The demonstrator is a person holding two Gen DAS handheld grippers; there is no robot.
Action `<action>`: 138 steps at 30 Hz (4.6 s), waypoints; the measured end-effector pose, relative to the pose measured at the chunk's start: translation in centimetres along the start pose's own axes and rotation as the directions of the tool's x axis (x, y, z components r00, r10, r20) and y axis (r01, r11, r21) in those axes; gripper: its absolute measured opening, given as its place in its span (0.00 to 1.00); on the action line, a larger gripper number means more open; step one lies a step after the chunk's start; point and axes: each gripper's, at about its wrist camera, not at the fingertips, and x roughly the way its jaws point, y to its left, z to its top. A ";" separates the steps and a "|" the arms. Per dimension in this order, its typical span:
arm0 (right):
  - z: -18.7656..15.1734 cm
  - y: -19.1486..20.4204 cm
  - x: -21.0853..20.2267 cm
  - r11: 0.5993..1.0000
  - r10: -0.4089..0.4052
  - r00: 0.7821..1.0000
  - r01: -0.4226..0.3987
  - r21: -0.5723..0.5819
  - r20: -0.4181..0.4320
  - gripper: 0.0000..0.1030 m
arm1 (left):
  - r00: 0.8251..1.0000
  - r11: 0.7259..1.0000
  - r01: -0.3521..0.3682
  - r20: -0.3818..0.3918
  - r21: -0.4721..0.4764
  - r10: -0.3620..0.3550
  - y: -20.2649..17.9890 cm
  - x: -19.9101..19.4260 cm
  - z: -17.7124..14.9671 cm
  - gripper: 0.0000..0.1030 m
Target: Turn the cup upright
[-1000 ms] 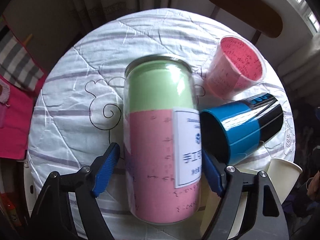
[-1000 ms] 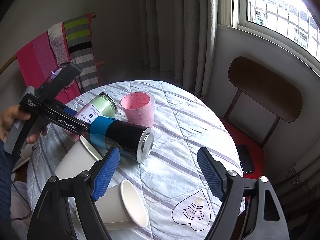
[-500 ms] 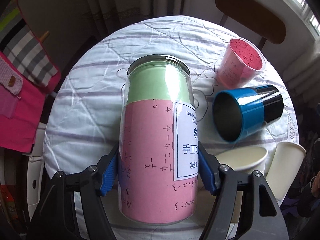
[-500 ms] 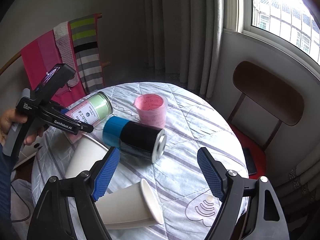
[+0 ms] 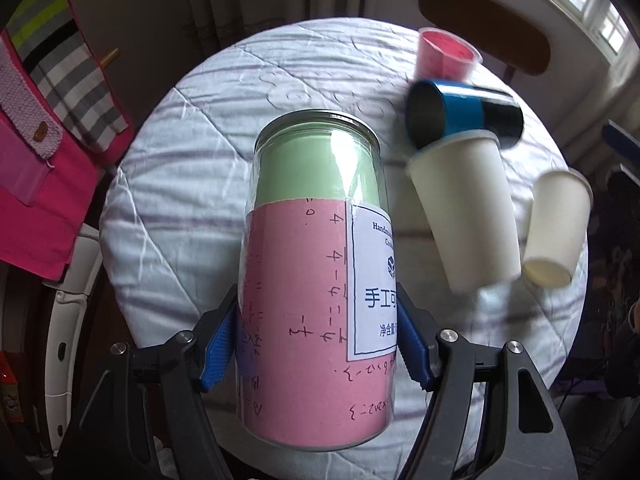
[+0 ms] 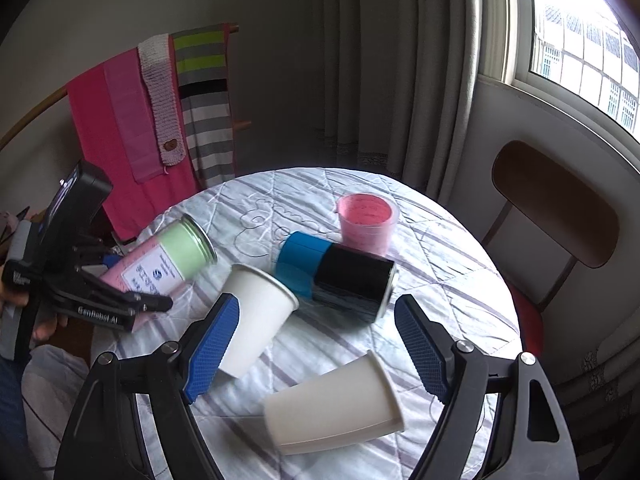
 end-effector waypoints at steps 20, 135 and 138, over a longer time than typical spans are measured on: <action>-2.3 2.7 -2.5 0.999 -0.037 0.999 0.037 0.002 -0.014 0.79 | 0.998 0.998 -0.044 0.054 0.053 0.041 -4.5 -0.8 -5.2 0.78; 0.5 12.5 3.3 0.980 0.094 0.994 -0.102 -0.169 -0.055 0.70 | 0.892 0.952 -0.214 0.355 -0.219 0.282 -0.6 -8.7 -14.5 0.96; -0.3 12.8 3.4 0.975 0.094 0.994 -0.103 -0.197 -0.054 0.70 | 0.892 0.953 -0.211 0.356 -0.217 0.278 -0.8 -8.7 -14.5 0.96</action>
